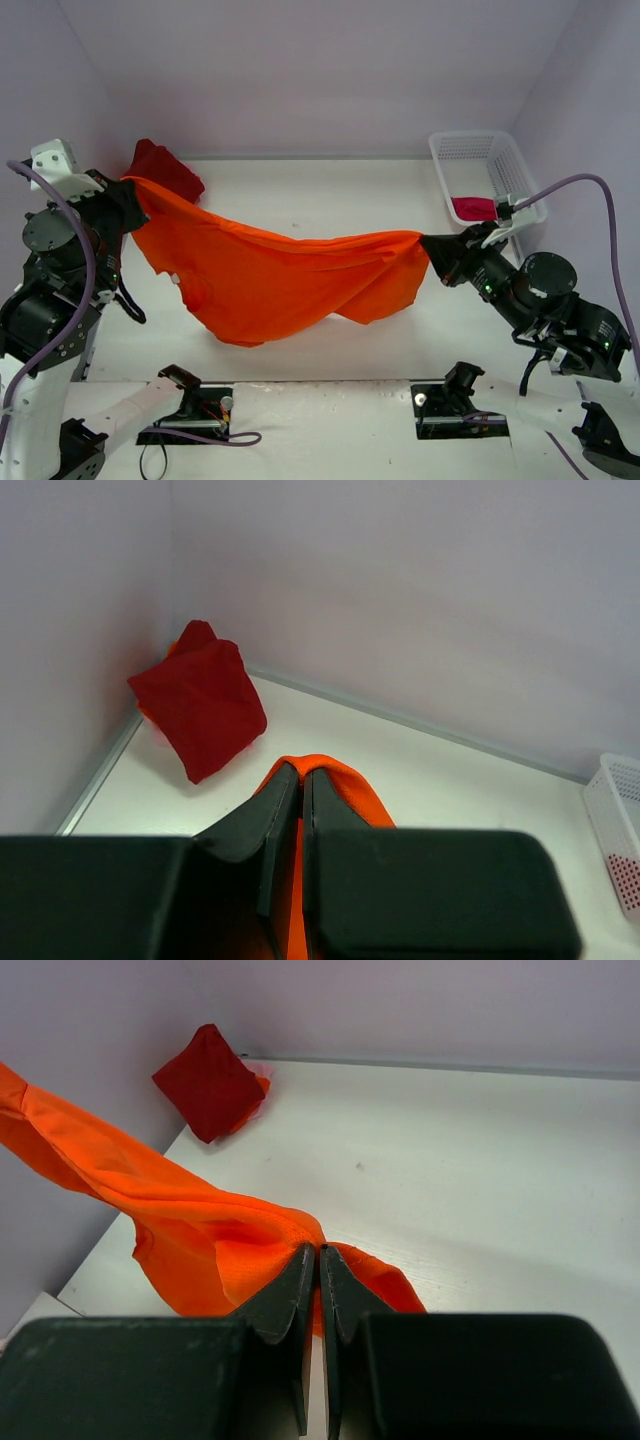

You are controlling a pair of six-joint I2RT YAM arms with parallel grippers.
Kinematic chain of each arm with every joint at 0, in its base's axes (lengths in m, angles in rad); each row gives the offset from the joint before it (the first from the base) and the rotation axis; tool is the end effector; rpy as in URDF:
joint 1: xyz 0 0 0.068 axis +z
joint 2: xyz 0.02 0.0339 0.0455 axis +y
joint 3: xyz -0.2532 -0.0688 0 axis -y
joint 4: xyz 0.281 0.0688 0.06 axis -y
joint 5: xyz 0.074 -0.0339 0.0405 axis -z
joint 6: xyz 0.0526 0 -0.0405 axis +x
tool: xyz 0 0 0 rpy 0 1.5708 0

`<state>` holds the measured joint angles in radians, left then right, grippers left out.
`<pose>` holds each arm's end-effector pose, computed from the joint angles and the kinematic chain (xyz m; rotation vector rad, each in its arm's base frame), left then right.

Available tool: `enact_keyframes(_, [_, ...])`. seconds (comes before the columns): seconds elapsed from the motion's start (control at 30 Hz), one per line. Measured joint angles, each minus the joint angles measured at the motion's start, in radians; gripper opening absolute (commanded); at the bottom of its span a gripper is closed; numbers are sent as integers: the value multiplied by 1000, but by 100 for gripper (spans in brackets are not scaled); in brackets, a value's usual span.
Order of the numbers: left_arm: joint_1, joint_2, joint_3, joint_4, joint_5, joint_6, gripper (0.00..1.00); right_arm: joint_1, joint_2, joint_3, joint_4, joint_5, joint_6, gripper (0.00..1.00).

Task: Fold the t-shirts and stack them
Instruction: Flatten out the tshirt

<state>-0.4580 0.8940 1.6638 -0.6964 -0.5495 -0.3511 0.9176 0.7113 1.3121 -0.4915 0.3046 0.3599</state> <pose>0.1377 -0.0372 0.5583 -0.3612 1.4691 -0.2381 0.1034 0.1091 0.5007 -0.1657 1.5107 0.8118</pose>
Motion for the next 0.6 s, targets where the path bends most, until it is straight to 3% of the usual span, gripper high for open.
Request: enact_keyframes(0.6, [0, 29, 106, 19, 23, 9, 0, 0, 27, 230, 30, -14, -150, 0])
